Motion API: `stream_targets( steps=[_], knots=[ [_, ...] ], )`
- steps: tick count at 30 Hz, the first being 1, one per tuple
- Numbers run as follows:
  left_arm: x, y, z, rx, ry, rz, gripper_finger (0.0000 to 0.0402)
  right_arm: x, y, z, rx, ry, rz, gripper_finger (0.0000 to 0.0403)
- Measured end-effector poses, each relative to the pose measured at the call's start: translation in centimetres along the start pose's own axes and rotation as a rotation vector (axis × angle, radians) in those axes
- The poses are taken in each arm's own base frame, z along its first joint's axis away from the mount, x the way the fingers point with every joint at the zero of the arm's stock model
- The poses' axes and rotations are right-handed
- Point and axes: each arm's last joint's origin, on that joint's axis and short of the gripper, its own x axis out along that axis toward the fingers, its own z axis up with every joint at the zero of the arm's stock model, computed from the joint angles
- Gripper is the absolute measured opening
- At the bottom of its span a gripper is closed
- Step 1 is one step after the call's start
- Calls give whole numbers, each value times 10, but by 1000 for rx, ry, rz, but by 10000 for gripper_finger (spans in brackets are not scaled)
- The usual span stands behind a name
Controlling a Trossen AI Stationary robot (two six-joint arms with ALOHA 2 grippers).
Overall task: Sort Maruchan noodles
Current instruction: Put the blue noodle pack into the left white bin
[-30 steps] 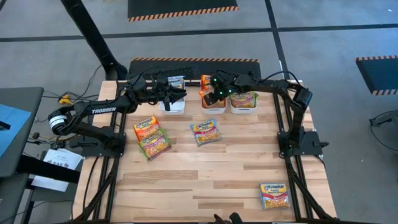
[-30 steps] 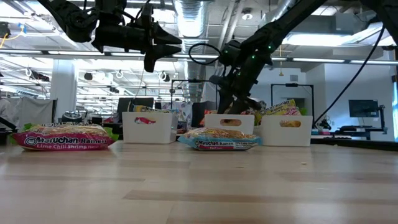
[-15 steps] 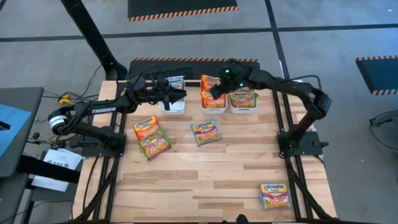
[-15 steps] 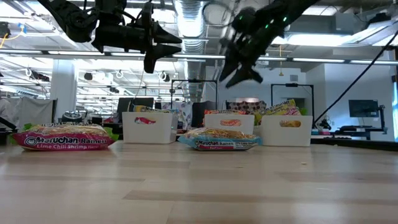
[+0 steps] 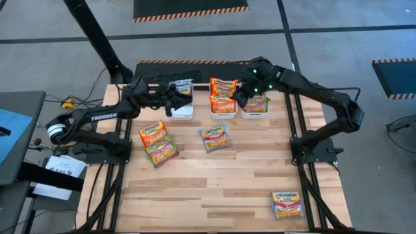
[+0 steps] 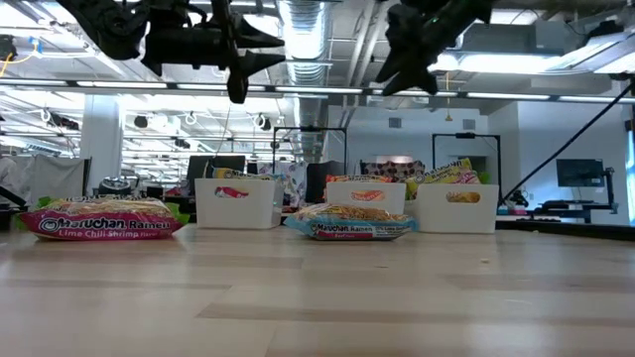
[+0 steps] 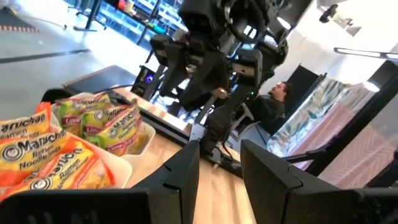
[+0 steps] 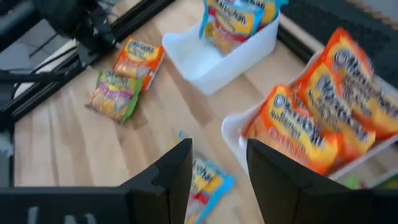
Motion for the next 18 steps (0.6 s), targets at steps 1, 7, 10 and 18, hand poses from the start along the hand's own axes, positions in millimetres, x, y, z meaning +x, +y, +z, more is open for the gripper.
stream_targets(
  steps=[1,7,10,18],
  knots=[
    [-1,-1,1,3,-1,-7,104,-3,2,-3,2,21,1,176],
    [-5,-7,2,-4,43,-50,104,-9,18,-26,56,211,-3,177],
    [-6,-8,0,-26,77,-64,104,-6,25,-33,81,271,-3,177],
    [-7,-6,-9,-86,204,-110,104,2,39,-59,163,532,-36,179]
  ],
)
